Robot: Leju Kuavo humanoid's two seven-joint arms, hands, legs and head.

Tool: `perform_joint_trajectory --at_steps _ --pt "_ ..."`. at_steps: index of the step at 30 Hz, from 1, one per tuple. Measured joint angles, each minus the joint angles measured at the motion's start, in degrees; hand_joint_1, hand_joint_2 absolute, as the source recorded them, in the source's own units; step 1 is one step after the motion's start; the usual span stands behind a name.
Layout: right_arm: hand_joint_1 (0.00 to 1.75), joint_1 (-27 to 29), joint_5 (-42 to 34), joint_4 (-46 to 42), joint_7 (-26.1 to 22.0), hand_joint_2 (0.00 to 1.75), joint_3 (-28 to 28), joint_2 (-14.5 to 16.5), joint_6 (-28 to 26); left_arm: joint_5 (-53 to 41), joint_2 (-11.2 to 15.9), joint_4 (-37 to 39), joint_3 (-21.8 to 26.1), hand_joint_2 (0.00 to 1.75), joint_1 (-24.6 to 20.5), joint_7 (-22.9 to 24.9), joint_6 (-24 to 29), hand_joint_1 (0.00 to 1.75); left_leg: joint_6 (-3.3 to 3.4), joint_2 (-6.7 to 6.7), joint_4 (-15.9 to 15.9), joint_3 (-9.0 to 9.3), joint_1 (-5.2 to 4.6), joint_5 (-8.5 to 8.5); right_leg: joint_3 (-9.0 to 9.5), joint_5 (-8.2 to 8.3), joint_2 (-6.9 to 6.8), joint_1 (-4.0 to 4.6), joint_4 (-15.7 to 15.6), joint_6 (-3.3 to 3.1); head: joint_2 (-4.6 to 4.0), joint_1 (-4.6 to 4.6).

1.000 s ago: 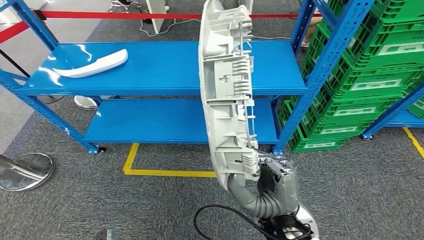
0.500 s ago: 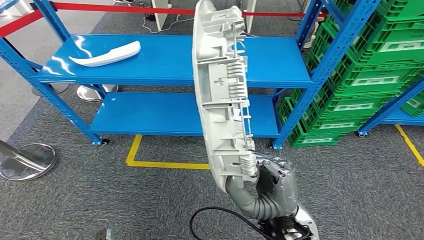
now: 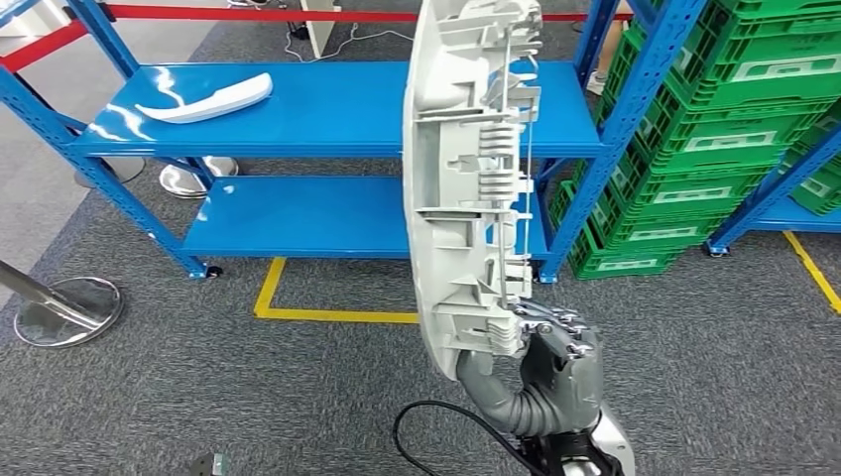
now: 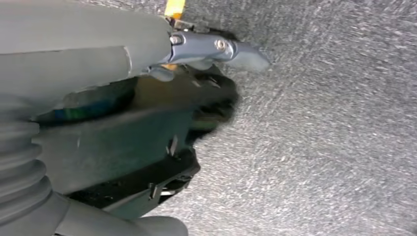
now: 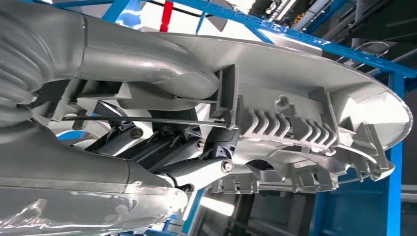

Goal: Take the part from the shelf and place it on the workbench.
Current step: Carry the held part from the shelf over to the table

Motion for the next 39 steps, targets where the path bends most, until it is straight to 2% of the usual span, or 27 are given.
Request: perform_joint_trajectory --at_steps 1,2,3,5,6,7,9,11,12,13,14,16,17,18,20,22,24,26,27,28,29,31,32,33,36,38,39 --pt "1.75 0.0 0.0 -0.1 0.0 1.75 0.0 0.0 -0.1 0.0 -0.1 0.0 0.0 1.75 -0.1 0.0 0.0 0.00 -0.04 -0.18 -4.0 2.53 0.08 1.06 -0.35 0.24 0.03 0.03 0.2 0.33 0.00 -0.09" --pt "1.75 -0.1 0.1 -0.2 0.0 1.75 0.0 0.1 -0.2 0.0 -0.1 0.0 0.0 1.75 -0.1 0.0 0.0 0.00 0.07 -0.33 -6.8 4.18 0.14 1.60 -0.64 0.49 0.04 0.11 0.3 0.67 0.00 -0.15" --pt "1.75 -0.1 0.1 -0.3 0.0 1.75 0.0 0.1 -0.3 0.0 -0.2 0.0 -0.1 1.75 -0.2 0.0 0.0 0.00 0.33 -0.49 -8.1 4.79 0.11 1.67 -0.90 0.75 0.05 0.21 0.5 0.99 0.00 -0.25" --pt "1.75 -0.1 0.2 -0.4 0.0 1.75 0.0 0.2 -0.3 0.0 -0.2 0.0 -0.1 1.75 -0.1 0.0 0.0 0.00 1.36 -0.57 -8.2 4.25 -0.04 1.90 -1.33 1.22 0.05 0.13 0.6 1.59 -0.01 -0.23" --pt "1.75 -0.1 0.2 -0.5 0.0 1.75 0.0 0.2 -0.3 0.0 -0.2 0.0 -0.1 1.75 -0.1 0.0 0.0 0.00 1.91 -0.51 -8.2 3.92 -0.06 2.13 -1.73 0.81 0.02 0.01 1.0 1.85 -0.01 -0.18" --pt "1.75 -0.1 0.2 -0.5 -0.1 1.75 0.0 0.2 -0.3 0.0 -0.2 0.0 -0.1 1.75 0.0 0.0 0.0 0.00 2.49 -0.44 -8.2 3.57 -0.06 2.44 -2.37 -0.36 0.01 -0.08 2.2 2.11 -0.01 -0.06" --pt "1.75 -0.1 0.3 -0.5 -0.1 1.75 0.0 0.2 -0.3 0.0 -0.1 0.0 -0.1 1.75 0.0 0.0 0.0 0.00 3.40 -0.31 -8.2 2.79 -0.11 3.08 -4.73 -4.81 -0.02 -0.14 8.4 2.51 0.00 0.11" --pt "1.75 -0.1 0.3 -0.5 -0.1 1.75 0.0 0.2 -0.3 0.0 -0.1 0.0 -0.1 1.75 0.0 0.0 0.0 0.00 3.78 -0.25 -8.1 1.97 -0.31 3.66 -7.04 -8.72 -0.01 -0.13 16.0 2.66 0.01 0.14" --pt "1.75 -0.1 0.3 -0.5 -0.1 1.75 0.0 0.2 -0.3 0.0 -0.1 0.0 -0.1 1.75 0.0 0.0 0.0 0.00 3.82 -0.23 -8.1 1.60 -0.41 3.93 -7.14 -9.27 -0.02 -0.11 17.8 2.61 0.01 0.15" --pt "1.75 -0.1 0.3 -0.5 -0.1 1.75 0.0 0.2 -0.3 0.0 -0.1 0.0 -0.1 1.75 0.0 0.0 0.0 0.00 3.82 -0.22 -8.0 1.31 -0.49 4.17 -6.06 -8.69 -0.01 -0.09 17.1 2.47 0.00 0.15" --pt "1.75 -0.1 0.3 -0.5 -0.1 1.75 0.0 0.2 -0.3 0.0 -0.1 0.0 -0.2 1.75 0.0 0.0 0.0 0.00 3.75 -0.24 -8.0 1.12 -0.54 4.37 -3.87 -7.27 -0.01 -0.06 14.2 2.27 -0.01 0.15" --pt "1.75 -0.1 0.3 -0.5 -0.1 1.75 0.0 0.2 -0.4 0.0 -0.1 0.0 -0.2 1.75 0.0 0.0 0.0 0.00 3.44 -0.29 -8.0 0.87 -0.62 4.69 1.74 -4.69 0.01 0.09 5.5 1.76 0.00 0.14" --pt "1.75 -0.2 0.3 -0.5 -0.1 1.75 0.0 0.2 -0.4 0.0 -0.1 0.0 -0.2 1.75 0.0 0.0 0.0 0.00 3.16 -0.30 -7.9 0.74 -0.66 4.90 3.63 -4.08 0.05 0.19 2.4 1.57 0.00 0.12" --pt "1.75 -0.2 0.2 -0.5 -0.1 1.75 0.0 0.2 -0.4 0.0 -0.1 0.0 -0.2 1.75 0.0 0.0 0.0 0.00 2.86 -0.29 -7.9 0.60 -0.68 5.12 4.56 -3.99 0.11 0.32 0.7 1.44 0.01 0.13" --pt "1.75 -0.2 -0.6 -0.6 0.0 1.75 0.0 0.2 -0.4 0.0 -0.1 0.0 -0.2 1.75 0.0 -0.2 0.0 0.00 2.20 -0.28 -8.0 0.36 -0.64 5.56 4.38 -3.81 0.21 0.48 0.2 1.08 0.00 0.11" --pt "1.75 -0.1 -2.0 -0.8 0.2 1.75 0.0 0.2 -0.2 0.1 -0.1 0.0 -0.2 1.75 0.0 -0.5 0.0 0.00 1.55 -0.27 -7.0 -0.21 -0.54 4.60 3.96 -3.32 0.14 0.31 0.1 0.27 0.00 0.02" --pt "1.75 0.0 -3.3 -0.9 0.5 1.75 0.0 0.2 0.5 0.2 -0.1 0.0 -0.2 1.75 0.0 -0.7 0.0 0.00 1.00 -0.26 -1.8 -2.41 -0.46 0.83 3.42 -2.73 0.03 0.09 -0.1 -0.47 0.00 -0.13" --pt "1.75 0.2 -4.2 -0.9 0.7 1.75 -0.1 0.2 1.0 0.2 0.0 0.0 -0.2 1.75 0.0 -0.7 0.0 0.00 0.66 -0.25 6.1 -5.58 -0.40 -3.23 2.69 -2.25 -0.02 0.08 -0.1 -0.70 0.00 -0.21" --pt "1.75 0.3 -4.4 -0.9 0.7 1.75 -0.2 0.2 1.1 0.2 0.0 0.0 -0.2 1.75 0.0 -0.7 0.0 0.00 0.56 -0.25 8.6 -6.42 -0.39 -3.94 2.37 -2.03 -0.02 0.07 0.0 -0.68 0.00 -0.21" --pt "1.75 0.5 -4.6 -0.9 0.6 1.75 -0.2 0.2 1.2 0.1 0.1 0.0 -0.2 1.75 0.0 -0.7 0.0 0.00 0.51 -0.25 8.9 -6.20 -0.38 -3.43 2.11 -1.85 -0.01 0.05 0.0 -0.61 0.00 -0.22" --pt "1.75 0.6 -4.6 -0.9 0.3 1.75 -0.3 0.2 1.2 0.1 0.1 0.0 -0.2 1.75 0.0 -0.7 0.0 0.00 0.49 -0.24 6.9 -4.83 -0.35 -1.91 1.95 -1.72 0.02 0.00 0.0 -0.50 0.00 -0.21" --pt "1.75 0.8 -4.6 -1.0 -0.3 1.75 -0.3 0.3 1.3 0.0 0.2 0.0 -0.3 1.75 0.0 -0.7 0.0 0.00 0.42 -0.24 -1.0 -0.08 -0.29 1.77 1.74 -1.60 0.08 -0.02 0.2 -0.15 0.00 -0.24" --pt "1.75 0.9 -4.6 -1.1 -0.6 1.75 -0.3 0.4 1.2 -0.1 0.1 0.0 -0.3 1.75 0.0 -0.7 0.1 0.00 0.53 -0.31 -4.4 1.86 -0.32 2.78 1.58 -1.53 0.12 0.04 0.4 0.11 0.00 -0.26" --pt "1.75 0.9 -4.6 -1.3 -0.8 1.75 -0.3 0.6 1.1 -0.1 0.1 0.0 -0.3 1.75 -0.1 -0.7 0.1 0.00 0.72 -0.39 -6.6 2.98 -0.34 3.06 1.35 -1.43 0.15 0.15 0.6 0.39 0.00 -0.28" --pt "1.75 1.0 -4.6 -1.9 -1.2 1.75 -0.3 1.0 0.6 -0.2 0.0 0.0 -0.3 1.75 0.0 -0.8 0.2 0.00 2.04 -0.54 -7.7 2.84 -0.35 2.72 0.59 -1.21 0.22 0.19 1.0 1.25 0.00 -0.31" --pt "1.75 1.1 -4.6 -1.9 -1.3 1.75 -0.3 1.1 0.2 -0.2 0.0 0.0 -0.3 1.75 0.1 -0.9 0.2 0.00 2.90 -0.47 -7.8 2.57 -0.23 2.98 -0.60 -2.99 0.16 0.11 3.4 1.77 0.00 -0.08" --pt "1.75 1.1 -4.7 -2.0 -1.3 1.75 -0.3 1.2 0.0 -0.2 0.0 0.0 -0.3 1.75 0.1 -0.9 0.5 0.00 3.24 -0.43 -7.8 2.42 -0.20 3.13 -1.94 -4.80 0.13 0.08 6.3 1.99 0.00 0.04"
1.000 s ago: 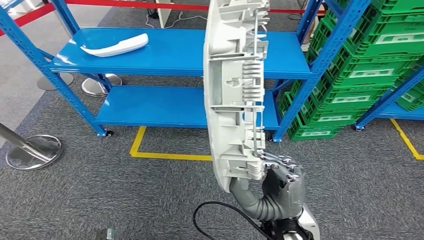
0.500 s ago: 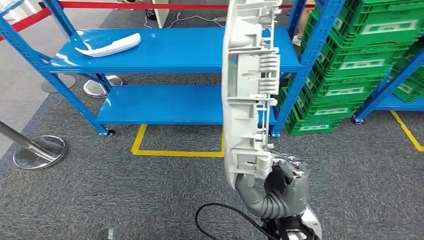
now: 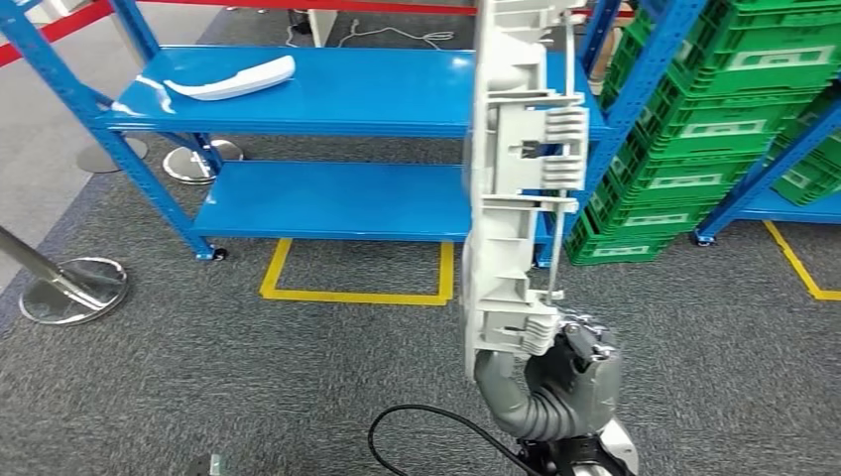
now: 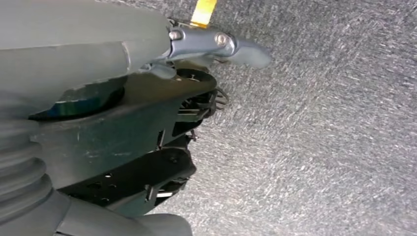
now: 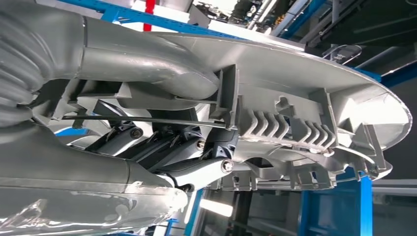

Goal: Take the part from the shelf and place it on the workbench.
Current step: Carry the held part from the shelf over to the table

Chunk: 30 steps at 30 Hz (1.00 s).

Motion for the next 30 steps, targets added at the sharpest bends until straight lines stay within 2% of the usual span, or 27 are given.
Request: perform_joint_trajectory --at_steps 2,3,4,5,7,8,9,12,14,15,17,18,19,20,21,23,24,25,27,28,30 --pt "1.75 0.1 0.0 -0.1 0.0 1.75 0.0 0.1 -0.3 -0.4 0.0 0.0 -0.1 1.75 0.1 0.2 1.1 0.00 0.41 0.08 0.0 -0.39 -0.13 0.26 -3.41 -3.77 -0.03 -0.01 8.0 0.29 0.00 0.22" --pt "1.75 0.1 -0.1 -0.1 0.0 1.75 0.0 0.1 -0.5 -0.9 0.0 0.0 -0.2 1.75 0.1 0.7 2.0 0.00 0.50 0.11 0.0 -0.55 -0.21 0.39 -4.55 -4.65 -0.02 0.00 10.9 0.32 0.00 0.24" --pt "1.75 0.1 -0.2 -0.1 0.0 1.75 0.0 0.1 -0.5 -1.3 0.0 0.0 -0.4 1.75 0.2 1.6 3.2 0.00 0.52 0.13 0.0 -0.65 -0.27 0.49 -4.62 -4.42 -0.02 0.01 11.6 0.28 0.01 0.27" --pt "1.75 0.1 -0.4 -0.1 0.0 1.75 0.0 0.1 -0.5 -1.8 0.0 0.0 -0.7 1.75 0.2 2.7 4.4 0.00 0.48 0.12 0.0 -0.68 -0.30 0.59 -3.52 -3.16 -0.02 0.02 9.9 0.15 0.01 0.26" --pt "1.75 0.0 -0.9 -0.1 0.0 1.75 0.0 0.2 -0.5 -2.6 0.0 0.0 -1.1 1.75 0.2 5.0 6.8 0.00 0.26 0.06 0.0 -0.67 -0.32 0.73 0.87 0.36 -0.03 0.03 2.0 -0.19 0.00 0.28" --pt "1.75 -0.1 -1.1 -0.1 0.0 1.75 0.0 0.3 -0.4 -3.1 -0.1 0.0 -1.3 1.75 0.1 5.9 7.7 0.00 0.05 0.04 0.2 -0.81 -0.41 0.82 2.79 1.43 -0.01 0.07 -1.7 -0.36 -0.01 0.28" --pt "1.75 -0.2 -1.3 -0.1 0.0 1.75 0.0 0.3 -0.4 -3.6 -0.1 0.0 -1.6 1.75 0.1 6.7 8.4 0.00 -0.23 0.03 0.3 -1.03 -0.48 0.95 3.89 1.94 0.04 0.12 -4.0 -0.51 -0.01 0.23" --pt "1.75 -0.2 -1.5 -0.1 -0.1 1.75 0.0 0.6 -0.3 -4.4 -0.1 0.0 -2.4 1.75 0.1 7.7 9.6 0.00 -1.20 0.06 0.5 -1.71 -0.51 1.29 3.82 2.11 0.18 0.22 -4.9 -1.21 0.01 0.16" --pt "1.75 -0.2 -1.4 -0.2 0.0 1.75 0.0 0.8 -0.4 -4.5 -0.2 0.0 -2.6 1.75 0.1 7.8 9.8 0.00 -1.79 0.09 2.0 -2.46 -0.45 -0.03 3.66 2.44 0.09 0.04 -5.0 -1.89 0.01 0.02" --pt "1.75 -0.2 -1.3 -0.2 0.0 1.75 0.0 0.9 -0.6 -4.6 -0.2 0.0 -2.7 1.75 0.1 7.8 9.8 0.00 -2.08 0.10 4.4 -3.55 -0.41 -1.65 3.58 2.61 0.03 -0.06 -5.1 -2.19 0.00 -0.08" --pt "1.75 -0.2 -0.7 -0.3 0.0 1.75 -0.1 1.0 -1.0 -4.9 -0.1 0.0 -2.9 1.75 0.1 7.8 10.0 0.00 -2.47 0.12 12.0 -6.96 -0.36 -5.62 3.16 2.85 -0.04 -0.01 -5.1 -2.56 0.00 -0.32" --pt "1.75 -0.2 -0.4 -0.3 0.0 1.75 -0.1 1.0 -1.2 -5.0 -0.1 0.0 -2.9 1.75 0.2 7.8 10.1 0.00 -2.56 0.12 15.4 -8.49 -0.34 -6.90 2.96 2.96 -0.17 0.02 -5.1 -2.66 -0.01 -0.32" --pt "1.75 -0.1 -0.1 -0.3 0.0 1.75 -0.1 1.1 -1.5 -5.1 -0.1 0.0 -3.0 1.75 0.2 7.8 10.2 0.00 -2.57 0.12 17.0 -9.18 -0.35 -7.07 2.82 3.04 -0.31 0.04 -5.1 -2.71 -0.01 -0.34" --pt "1.75 -0.1 0.2 -0.3 0.0 1.75 -0.1 1.1 -1.8 -5.1 -0.1 0.0 -3.1 1.75 0.2 7.8 10.2 0.00 -2.52 0.16 16.5 -8.78 -0.35 -6.11 2.77 3.10 -0.52 0.06 -5.1 -2.71 -0.01 -0.36" --pt "1.75 0.0 0.5 -0.3 0.0 1.75 -0.1 1.1 -2.1 -5.1 -0.1 0.0 -3.3 1.75 0.2 7.7 10.2 0.00 -2.40 0.44 13.7 -7.30 -0.36 -4.26 2.80 3.12 -0.83 0.06 -5.1 -2.68 -0.01 -0.36" --pt "1.75 0.1 0.9 -0.3 0.0 1.75 -0.1 1.1 -2.8 -5.1 -0.1 0.0 -3.6 1.75 0.0 7.6 10.2 0.00 -2.11 2.39 5.8 -3.16 -0.58 -0.60 2.89 3.08 -1.43 0.25 -4.9 -2.38 -0.01 -0.43" --pt "1.75 0.1 1.0 -0.3 0.0 1.75 -0.2 1.2 -2.9 -5.1 -0.1 0.0 -3.8 1.75 -0.2 7.5 10.2 0.00 -1.83 3.27 2.8 -1.76 -0.72 0.33 2.81 3.06 -1.83 0.42 -4.8 -2.15 0.00 -0.45" --pt "1.75 0.2 1.0 -0.3 0.0 1.75 -0.2 1.2 -3.0 -5.1 -0.2 0.0 -3.9 1.75 -0.3 7.4 10.2 0.00 -1.53 3.75 1.2 -1.17 -0.87 0.61 2.71 3.04 -2.29 0.58 -4.7 -1.88 0.00 -0.45" --pt "1.75 0.2 1.1 -0.3 0.0 1.75 -0.3 1.2 -3.1 -5.1 -0.2 0.0 -3.9 1.75 -0.4 7.4 10.2 0.00 -0.73 2.88 0.6 -1.42 -0.97 0.70 2.60 3.04 -3.42 0.68 -4.6 -1.40 0.00 -0.41" --pt "1.75 0.2 1.1 -0.3 0.0 1.75 -0.3 1.2 -3.2 -5.0 -0.3 0.0 -3.9 1.75 -0.2 7.4 10.2 0.00 -0.38 2.34 0.6 -1.56 -0.91 0.89 2.50 2.77 -3.53 0.62 -4.4 -1.09 -0.01 -0.36" --pt "1.75 0.3 1.1 -0.3 0.1 1.75 -0.3 1.2 -3.2 -5.0 -0.3 0.0 -3.9 1.75 -0.1 7.4 10.2 0.00 0.32 1.35 0.4 -1.75 -0.65 1.31 1.29 0.58 -2.38 0.42 -1.5 -0.46 -0.01 -0.15"
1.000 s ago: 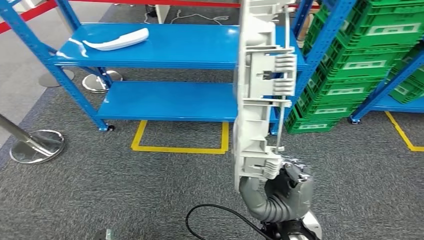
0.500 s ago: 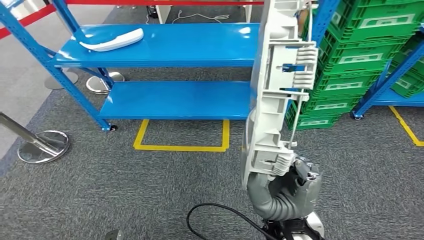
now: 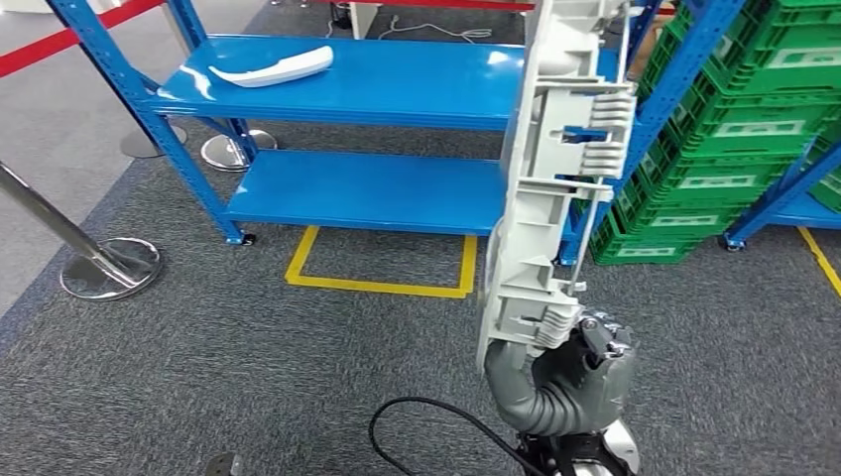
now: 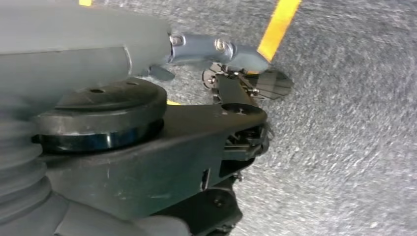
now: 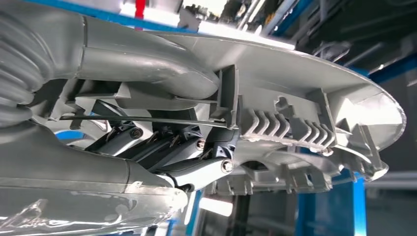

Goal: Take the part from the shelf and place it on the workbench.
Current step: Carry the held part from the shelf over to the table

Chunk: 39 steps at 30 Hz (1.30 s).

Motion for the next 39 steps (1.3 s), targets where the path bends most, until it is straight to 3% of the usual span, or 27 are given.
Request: perform_joint_trajectory --at_steps 3,4,5,7,9,11,13,15,17,19,20,22,24,26,28,30,32,34,35,36,37,39 --pt "1.75 0.3 0.0 0.0 0.0 1.75 0.0 0.0 0.0 0.0 -0.1 0.0 0.0 1.75 0.0 0.0 -0.1 0.00 0.42 -1.59 0.0 -0.44 0.10 0.33 -4.78 -5.52 1.76 -0.23 11.1 0.50 0.01 0.29" --pt "1.75 0.4 0.0 0.0 0.0 1.75 0.0 0.0 -0.1 0.0 -0.1 0.0 0.0 1.75 0.1 0.0 -0.1 0.00 0.39 -2.18 0.0 -0.53 0.12 0.42 -5.68 -6.06 1.86 -0.28 13.3 0.57 0.01 0.30" --pt "1.75 0.4 0.0 0.0 0.0 1.75 0.0 0.0 -0.1 0.0 -0.1 0.0 0.0 1.75 0.2 0.0 -0.1 0.00 0.30 -2.84 0.1 -0.57 0.16 0.51 -5.53 -5.46 1.92 -0.35 13.3 0.61 0.01 0.30" --pt "1.75 0.5 0.0 0.0 0.0 1.75 0.0 0.0 -0.2 0.0 -0.1 0.0 0.0 1.75 0.2 -0.1 -0.1 0.00 -0.07 -4.30 0.1 -0.60 0.35 0.69 -2.13 -1.82 2.82 -0.72 6.9 0.72 0.01 0.32" --pt "1.75 0.5 0.0 0.0 0.0 1.75 0.0 0.0 -0.3 0.0 -0.1 0.0 0.0 1.75 0.1 -0.1 -0.1 0.00 -0.72 -5.66 0.4 -0.98 0.41 0.90 1.55 0.54 5.74 -1.29 -0.4 0.86 0.00 0.40" --pt "1.75 0.6 0.0 0.0 0.0 1.75 0.0 0.0 -0.3 0.0 -0.1 0.0 0.0 1.75 0.1 -0.2 0.0 0.00 -1.58 -6.74 0.5 -1.67 0.54 1.33 2.45 0.70 7.31 -1.40 -2.5 0.52 0.00 0.48" --pt "1.75 0.6 0.0 0.0 0.0 1.75 0.0 0.0 -0.3 0.0 -0.1 0.0 0.0 1.75 0.2 -0.2 0.0 0.00 -2.34 -7.44 0.4 -2.15 0.81 1.70 2.25 1.08 6.08 -1.24 -2.4 -0.33 0.01 0.48" --pt "1.75 0.6 0.1 0.0 0.0 1.75 -0.1 0.1 -0.4 0.0 -0.1 0.0 0.0 1.75 0.3 -0.2 0.1 0.00 -2.86 -5.59 2.6 -3.37 0.65 0.13 2.20 1.38 4.56 -1.27 -2.6 -1.15 0.01 0.07" --pt "1.75 0.7 0.1 0.0 0.0 1.75 -0.2 0.1 -0.5 0.0 -0.2 0.0 0.0 1.75 0.2 -0.3 0.1 0.00 -3.17 -2.65 9.3 -6.52 0.44 -3.75 1.99 1.51 2.92 -1.11 -2.7 -1.68 0.00 -0.39" --pt "1.75 0.7 0.2 0.0 0.1 1.75 -0.3 0.2 -0.7 0.0 -0.1 0.0 0.0 1.75 0.2 -0.3 0.0 0.00 -3.28 -1.67 16.1 -9.50 0.46 -6.49 1.72 1.59 1.28 -0.89 -2.7 -1.88 0.00 -0.44" --pt "1.75 0.7 0.2 0.0 0.1 1.75 -0.3 0.2 -0.8 0.0 -0.1 0.0 0.0 1.75 0.3 -0.3 0.0 0.00 -3.23 -1.55 17.0 -9.67 0.46 -6.37 1.64 1.61 0.52 -0.81 -2.7 -1.91 0.01 -0.45" --pt "1.75 0.7 0.3 0.0 0.2 1.75 -0.3 0.2 -0.9 0.0 -0.1 0.0 0.0 1.75 0.3 -0.3 -0.1 0.00 -2.88 -0.77 12.3 -6.64 0.35 -3.48 1.71 1.60 -0.89 -0.69 -2.7 -1.90 0.00 -0.45" --pt "1.75 0.7 0.4 0.0 0.3 1.75 -0.3 0.2 -1.0 0.0 -0.1 0.0 0.0 1.75 0.2 -0.4 -0.2 0.00 -2.18 2.34 4.7 -2.19 -0.13 -0.76 1.81 1.49 -2.05 -0.36 -2.6 -1.67 0.01 -0.49" --pt "1.75 0.7 0.6 0.0 0.4 1.75 -0.3 0.2 -1.1 -0.1 -0.1 0.0 0.0 1.75 0.0 -0.4 -0.2 0.00 -1.39 4.19 1.0 -0.55 -0.60 -0.16 1.81 1.39 -3.23 0.04 -2.5 -1.19 0.01 -0.43" --pt "1.75 0.6 0.7 0.0 0.5 1.75 -0.3 0.2 -1.1 -0.1 -0.1 0.0 0.0 1.75 0.1 -0.5 -0.3 0.00 -0.68 2.89 0.6 -0.85 -0.58 0.04 1.90 1.26 -4.23 0.10 -2.6 -0.58 0.00 -0.36" --pt "1.75 0.6 0.8 0.0 0.5 1.75 -0.3 0.2 -1.1 -0.1 -0.1 0.0 0.0 1.75 0.2 -0.5 -0.3 0.00 0.00 1.47 0.4 -0.92 -0.28 0.44 1.38 -0.16 -2.32 -0.14 -1.0 0.04 0.00 -0.17" --pt "1.75 0.7 1.0 0.0 0.6 1.75 -0.3 0.2 -1.2 -0.1 -0.2 0.0 0.0 1.75 0.1 -0.6 -0.3 0.00 0.47 0.02 0.3 -1.03 -0.09 0.73 -1.22 -3.71 0.82 -0.33 5.3 0.43 0.00 0.19" --pt "1.75 0.7 1.1 0.0 0.7 1.75 -0.3 0.2 -1.2 -0.1 -0.2 0.0 0.0 1.75 0.0 -0.7 -0.3 0.00 0.62 -1.59 0.3 -1.18 -0.07 0.87 -4.48 -6.60 1.86 -0.37 12.4 0.60 0.00 0.34" --pt "1.75 0.7 1.1 0.0 0.8 1.75 -0.3 0.2 -1.2 -0.1 -0.2 0.0 0.0 1.75 0.1 -0.7 -0.4 0.00 0.59 -2.42 0.3 -1.21 -0.03 0.92 -5.12 -6.59 1.97 -0.41 13.7 0.67 0.00 0.34" --pt "1.75 0.7 1.1 0.0 0.9 1.75 -0.3 0.2 -1.2 -0.1 -0.2 0.0 0.0 1.75 0.1 -0.7 -0.4 0.00 0.53 -3.30 0.4 -1.21 0.05 0.98 -4.66 -5.45 2.07 -0.51 12.7 0.73 0.00 0.33" --pt "1.75 0.7 1.2 0.0 0.9 1.75 -0.3 0.2 -1.2 -0.1 -0.2 0.0 0.0 1.75 0.2 -0.7 -0.4 0.00 0.37 -4.21 0.5 -1.21 0.19 1.02 -3.13 -3.42 2.45 -0.71 9.4 0.83 0.00 0.34" --pt "1.75 0.7 1.2 0.0 0.9 1.75 -0.3 0.2 -1.3 -0.2 -0.2 0.0 0.0 1.75 0.1 -0.7 -0.4 0.00 -0.22 -5.91 0.9 -1.45 0.42 1.05 0.58 -0.20 4.96 -1.33 1.7 1.10 0.00 0.41"
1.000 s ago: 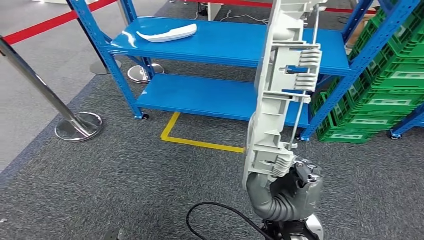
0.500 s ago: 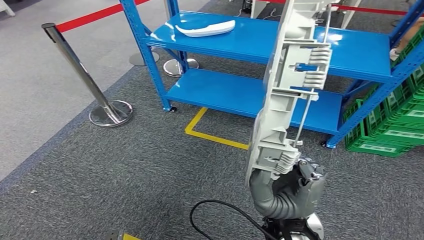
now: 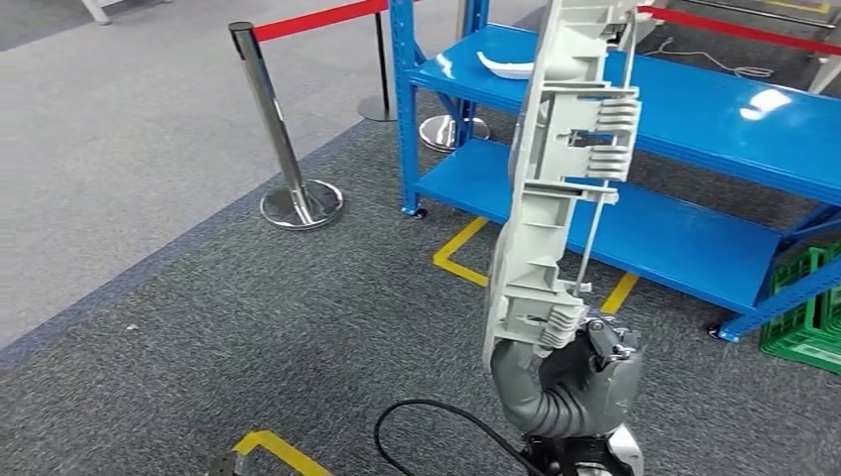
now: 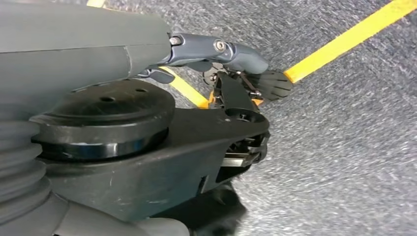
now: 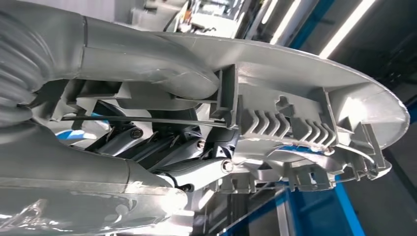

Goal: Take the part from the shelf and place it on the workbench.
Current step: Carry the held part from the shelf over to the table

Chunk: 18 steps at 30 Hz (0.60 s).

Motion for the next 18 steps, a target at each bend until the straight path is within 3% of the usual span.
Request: perform_joint_trajectory --at_steps 2,4,5,7,8,9,11,12,15,16,18 --pt "1.75 0.0 0.0 0.0 0.0 1.75 0.0 0.0 0.0 0.0 0.0 0.0 0.0 1.75 0.0 -0.1 0.0 0.00 -0.77 -1.22 0.3 -0.63 0.12 0.27 1.58 0.73 2.00 -0.22 -3.5 -0.25 0.00 0.05" --pt "1.75 0.0 0.1 0.0 0.1 1.75 0.1 0.0 -0.1 -0.1 0.1 0.0 0.0 1.75 0.2 -0.1 0.0 0.00 -1.51 -2.01 0.0 -1.17 0.32 0.74 1.49 0.91 1.39 0.02 -3.6 -1.10 0.00 0.04" --pt "1.75 0.0 0.1 0.0 0.1 1.75 0.1 0.0 -0.1 -0.1 0.1 0.0 0.0 1.75 0.3 -0.2 0.0 0.00 -1.83 -1.40 0.1 -1.40 0.31 0.67 1.47 1.07 0.80 0.06 -3.6 -1.54 -0.01 -0.03" --pt "1.75 0.0 0.2 0.0 0.1 1.75 0.2 0.0 -0.1 -0.1 0.0 0.0 0.0 1.75 0.2 -0.2 0.0 0.00 -2.29 1.47 3.1 -2.96 0.10 -1.28 1.51 1.33 -0.71 0.04 -3.9 -2.35 -0.01 -0.42" --pt "1.75 0.1 0.2 0.0 0.1 1.75 0.2 0.0 -0.1 -0.1 0.0 0.0 0.0 1.75 0.2 -0.3 0.0 0.00 -2.44 3.10 6.4 -4.55 -0.01 -3.10 1.49 1.35 -1.51 0.14 -4.0 -2.60 0.00 -0.63" --pt "1.75 0.1 0.2 0.0 0.1 1.75 0.2 0.0 -0.2 -0.1 0.0 0.0 0.0 1.75 0.1 -0.3 0.0 0.00 -2.55 3.91 10.5 -6.49 0.00 -5.04 1.42 1.34 -2.37 0.25 -4.0 -2.76 0.00 -0.76" --pt "1.75 0.1 0.3 0.0 0.1 1.75 0.2 0.0 -0.2 -0.1 0.1 0.0 0.0 1.75 0.1 -0.3 0.0 0.00 -2.59 4.29 16.2 -9.12 0.03 -6.83 1.33 1.28 -4.08 0.39 -4.0 -2.88 0.00 -0.77" --pt "1.75 0.1 0.3 0.0 0.1 1.75 0.3 0.0 -0.2 -0.1 0.1 0.0 0.0 1.75 0.2 -0.3 -0.1 0.00 -2.52 4.38 16.1 -8.97 0.02 -6.18 1.35 1.25 -4.85 0.43 -4.0 -2.90 0.00 -0.77" --pt "1.75 0.1 0.7 0.0 0.1 1.75 0.5 0.0 -0.3 -0.1 0.2 0.0 0.0 1.75 0.2 -0.3 -0.1 0.00 -2.03 6.08 7.6 -4.12 -0.16 -1.51 1.58 1.11 -6.59 0.54 -4.0 -2.75 0.00 -0.78" --pt "1.75 0.1 0.8 0.0 0.0 1.75 0.6 0.0 -0.3 -0.1 0.2 0.0 0.0 1.75 0.2 -0.3 -0.1 0.00 -1.91 6.72 5.5 -2.94 -0.23 -0.64 1.65 1.06 -6.84 0.56 -4.0 -2.69 0.00 -0.78" --pt "1.75 0.1 0.8 0.0 0.0 1.75 0.6 0.0 -0.3 -0.1 0.2 0.0 0.0 1.75 0.2 -0.3 -0.1 0.00 -1.82 7.43 4.3 -2.22 -0.31 -0.23 1.70 1.03 -6.96 0.59 -4.0 -2.63 -0.01 -0.80"
